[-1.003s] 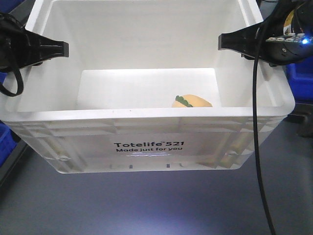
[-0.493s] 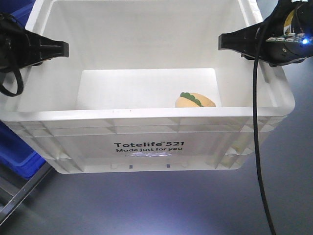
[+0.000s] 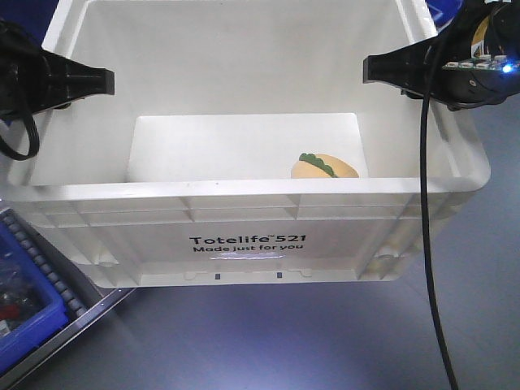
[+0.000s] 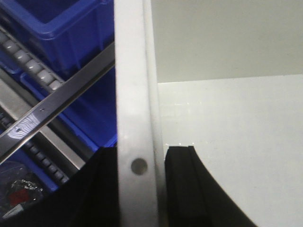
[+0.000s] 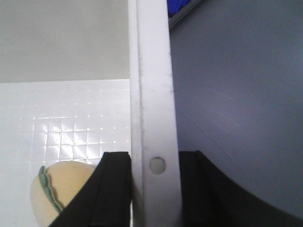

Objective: Place moving items into box and shelve
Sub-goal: 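Carry the tote in both grippers up to the blue-bin shelf rack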

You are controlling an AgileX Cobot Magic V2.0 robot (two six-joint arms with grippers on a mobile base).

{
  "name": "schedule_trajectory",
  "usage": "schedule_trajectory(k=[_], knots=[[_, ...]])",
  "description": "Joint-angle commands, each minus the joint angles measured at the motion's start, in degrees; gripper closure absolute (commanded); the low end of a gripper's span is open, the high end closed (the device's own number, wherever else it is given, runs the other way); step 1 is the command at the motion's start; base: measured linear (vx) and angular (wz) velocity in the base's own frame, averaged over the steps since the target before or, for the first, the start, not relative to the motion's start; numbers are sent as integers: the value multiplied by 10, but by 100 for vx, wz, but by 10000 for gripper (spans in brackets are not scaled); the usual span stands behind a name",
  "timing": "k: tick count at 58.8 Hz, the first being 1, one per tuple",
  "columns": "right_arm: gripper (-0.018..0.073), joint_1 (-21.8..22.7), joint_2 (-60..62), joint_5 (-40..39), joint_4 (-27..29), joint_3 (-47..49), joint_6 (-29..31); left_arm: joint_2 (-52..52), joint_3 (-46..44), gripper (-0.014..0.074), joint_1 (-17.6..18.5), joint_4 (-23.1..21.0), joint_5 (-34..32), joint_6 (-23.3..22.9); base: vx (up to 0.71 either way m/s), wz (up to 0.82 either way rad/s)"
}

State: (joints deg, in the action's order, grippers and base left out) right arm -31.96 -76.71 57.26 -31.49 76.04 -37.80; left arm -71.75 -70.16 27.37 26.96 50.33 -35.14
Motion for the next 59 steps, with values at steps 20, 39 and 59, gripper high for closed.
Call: schedule_trajectory(k=[20, 39, 59], knots=[[520, -1, 21, -48, -58, 23, -2, 26, -25, 556, 3, 44, -59, 0, 11, 60], [520, -1, 21, -48, -58, 23, -2, 26, -25, 556, 3, 44, -59, 0, 10, 58], [520, -1, 21, -48, -58, 23, -2, 26, -25, 556, 3, 44, -59, 0, 9, 44]])
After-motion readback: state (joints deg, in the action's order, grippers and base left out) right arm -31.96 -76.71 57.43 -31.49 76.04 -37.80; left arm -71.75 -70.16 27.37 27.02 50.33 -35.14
